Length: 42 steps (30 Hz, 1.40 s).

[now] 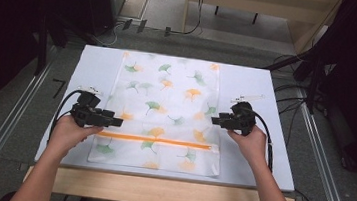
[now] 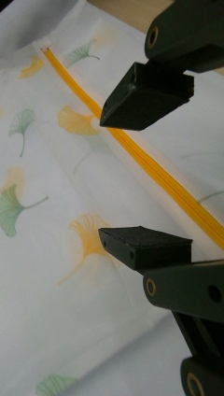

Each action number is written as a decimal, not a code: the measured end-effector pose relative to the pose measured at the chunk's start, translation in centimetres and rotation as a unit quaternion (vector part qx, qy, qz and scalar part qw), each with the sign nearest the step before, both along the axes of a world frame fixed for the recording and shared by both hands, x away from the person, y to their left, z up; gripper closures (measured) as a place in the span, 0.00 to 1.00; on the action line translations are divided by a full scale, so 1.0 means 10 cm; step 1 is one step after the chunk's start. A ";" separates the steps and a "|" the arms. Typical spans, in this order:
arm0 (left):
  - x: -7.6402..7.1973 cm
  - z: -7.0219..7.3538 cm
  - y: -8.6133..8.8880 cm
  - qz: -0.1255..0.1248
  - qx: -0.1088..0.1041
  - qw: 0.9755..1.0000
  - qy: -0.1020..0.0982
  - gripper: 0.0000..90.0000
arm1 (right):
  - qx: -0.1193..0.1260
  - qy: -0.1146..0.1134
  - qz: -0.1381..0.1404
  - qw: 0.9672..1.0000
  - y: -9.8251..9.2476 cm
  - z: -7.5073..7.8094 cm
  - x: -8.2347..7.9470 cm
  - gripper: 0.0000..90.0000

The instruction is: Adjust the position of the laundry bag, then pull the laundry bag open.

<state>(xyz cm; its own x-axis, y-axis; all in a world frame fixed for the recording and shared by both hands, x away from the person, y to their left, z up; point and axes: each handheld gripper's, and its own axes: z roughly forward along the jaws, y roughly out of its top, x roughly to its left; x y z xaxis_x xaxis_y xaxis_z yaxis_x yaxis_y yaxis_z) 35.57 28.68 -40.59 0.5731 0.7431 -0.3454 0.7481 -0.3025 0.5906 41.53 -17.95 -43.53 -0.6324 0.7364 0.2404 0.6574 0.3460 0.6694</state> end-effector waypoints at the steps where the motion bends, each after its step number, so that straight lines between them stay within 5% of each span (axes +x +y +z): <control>1: 0.02 0.00 -0.03 -0.003 0.000 1.000 -0.001 0.44 | -0.002 0.001 0.002 1.000 0.00 0.01 -0.02 0.61; 13: 0.06 0.00 -0.32 -0.037 0.002 0.999 -0.009 0.42 | 0.009 -0.014 0.008 1.000 -0.15 0.10 -0.47 0.57; 19: 0.09 0.01 -0.45 -0.049 0.005 0.999 -0.016 0.42 | 0.005 0.001 0.007 1.000 -0.20 0.04 -0.65 0.56; 30: 0.13 -0.01 -0.72 -0.085 0.014 0.996 -0.026 0.42 | -0.004 -0.003 0.007 1.000 -0.19 0.00 -0.76 0.58; 42: 0.16 -0.03 -0.99 -0.120 0.024 0.992 -0.031 0.42 | -0.027 0.018 -0.005 0.999 -0.20 -0.11 -0.81 0.74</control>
<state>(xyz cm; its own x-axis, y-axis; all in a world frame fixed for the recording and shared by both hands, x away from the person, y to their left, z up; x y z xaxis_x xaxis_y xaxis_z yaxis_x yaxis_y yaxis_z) 37.19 18.81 -40.89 0.7544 0.5975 -0.2718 0.6141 -0.4960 0.6139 33.47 -19.96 -44.65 -0.6163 0.7556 0.2220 0.6844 0.3744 0.6256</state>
